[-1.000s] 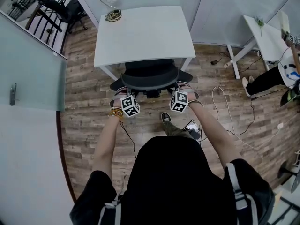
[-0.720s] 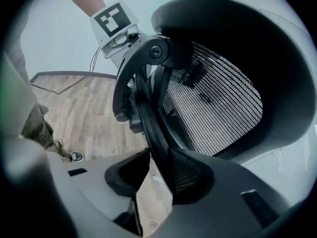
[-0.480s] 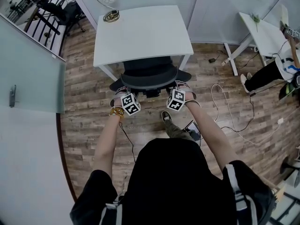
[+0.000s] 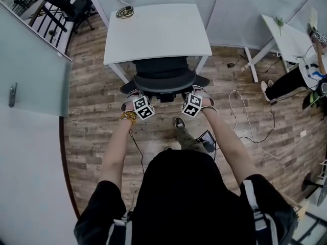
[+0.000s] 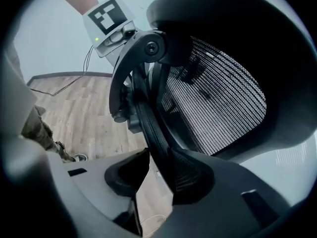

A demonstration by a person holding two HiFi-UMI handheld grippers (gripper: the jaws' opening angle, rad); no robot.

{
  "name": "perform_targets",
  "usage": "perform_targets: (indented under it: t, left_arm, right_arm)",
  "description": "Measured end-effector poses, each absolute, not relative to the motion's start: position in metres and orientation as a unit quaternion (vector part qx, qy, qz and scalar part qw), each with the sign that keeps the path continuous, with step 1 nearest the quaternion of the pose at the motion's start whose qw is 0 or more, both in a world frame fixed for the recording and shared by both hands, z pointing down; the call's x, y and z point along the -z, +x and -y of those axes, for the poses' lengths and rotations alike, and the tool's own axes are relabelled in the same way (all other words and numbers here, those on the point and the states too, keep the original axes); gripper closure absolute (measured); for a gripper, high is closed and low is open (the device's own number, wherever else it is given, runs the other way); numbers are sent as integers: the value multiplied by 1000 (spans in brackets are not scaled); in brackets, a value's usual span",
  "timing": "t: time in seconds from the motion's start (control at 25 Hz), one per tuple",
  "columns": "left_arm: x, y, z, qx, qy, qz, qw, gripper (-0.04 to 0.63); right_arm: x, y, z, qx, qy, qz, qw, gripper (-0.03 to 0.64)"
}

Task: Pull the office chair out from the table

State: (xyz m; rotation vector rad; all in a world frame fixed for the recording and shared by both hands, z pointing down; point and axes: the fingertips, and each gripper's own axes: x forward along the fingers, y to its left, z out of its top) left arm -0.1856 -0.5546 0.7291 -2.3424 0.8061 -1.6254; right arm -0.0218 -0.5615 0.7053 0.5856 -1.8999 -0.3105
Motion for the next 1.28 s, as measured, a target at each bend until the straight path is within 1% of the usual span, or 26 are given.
perform_targets:
  t: [0.08, 0.52, 1.28]
  left_arm:
    - [-730, -186, 553, 546, -790, -270, 74, 439]
    - [-730, -194, 539, 552, -784, -269, 95, 439]
    - [-731, -192, 506, 545, -788, -269, 103, 439]
  right_arm:
    - [-706, -22, 559, 128, 249, 796, 536, 499]
    - [-706, -30, 543, 125, 257, 793, 538, 497]
    - [-708, -29, 512, 118, 254, 790, 545, 495]
